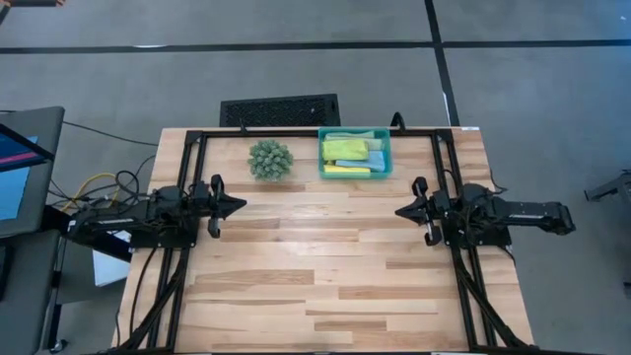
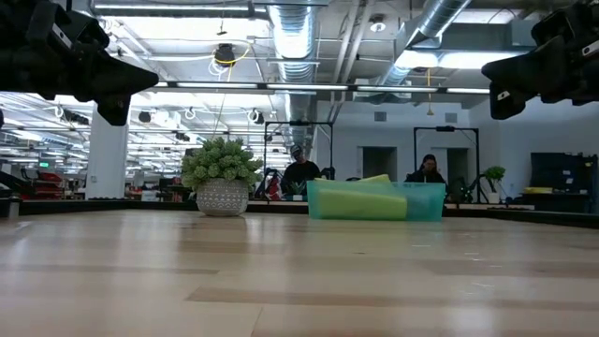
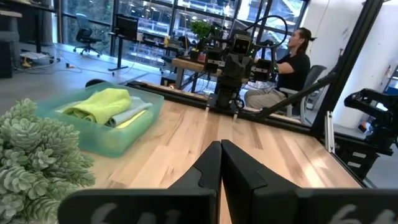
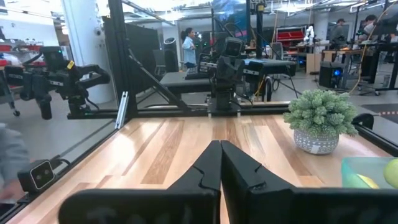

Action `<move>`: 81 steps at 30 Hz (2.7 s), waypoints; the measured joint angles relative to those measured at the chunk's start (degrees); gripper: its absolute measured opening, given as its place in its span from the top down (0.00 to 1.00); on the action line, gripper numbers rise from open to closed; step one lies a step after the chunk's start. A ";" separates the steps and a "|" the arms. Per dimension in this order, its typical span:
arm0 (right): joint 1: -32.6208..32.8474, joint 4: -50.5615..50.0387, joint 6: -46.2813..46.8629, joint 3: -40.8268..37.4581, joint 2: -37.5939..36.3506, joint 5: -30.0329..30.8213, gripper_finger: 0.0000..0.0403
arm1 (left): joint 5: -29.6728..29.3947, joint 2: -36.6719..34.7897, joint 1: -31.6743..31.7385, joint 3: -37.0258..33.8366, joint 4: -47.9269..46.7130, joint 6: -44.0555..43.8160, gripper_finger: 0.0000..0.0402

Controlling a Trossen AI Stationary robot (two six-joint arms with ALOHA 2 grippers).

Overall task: Roll microfiber towels into tight, uniform cylinder then place into a basket
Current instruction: Return to Home Position

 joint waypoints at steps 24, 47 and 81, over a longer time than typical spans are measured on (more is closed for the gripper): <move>0.00 0.00 0.00 -0.02 0.00 -0.02 0.92 | -0.04 0.00 0.00 0.00 -0.02 -0.04 1.00; 0.00 0.00 0.02 -0.02 0.00 -0.02 0.93 | -0.07 -0.02 0.00 0.00 -0.02 -0.04 1.00; 0.00 0.00 0.02 -0.02 0.00 -0.02 0.93 | -0.07 -0.01 0.01 -0.01 -0.03 -0.03 1.00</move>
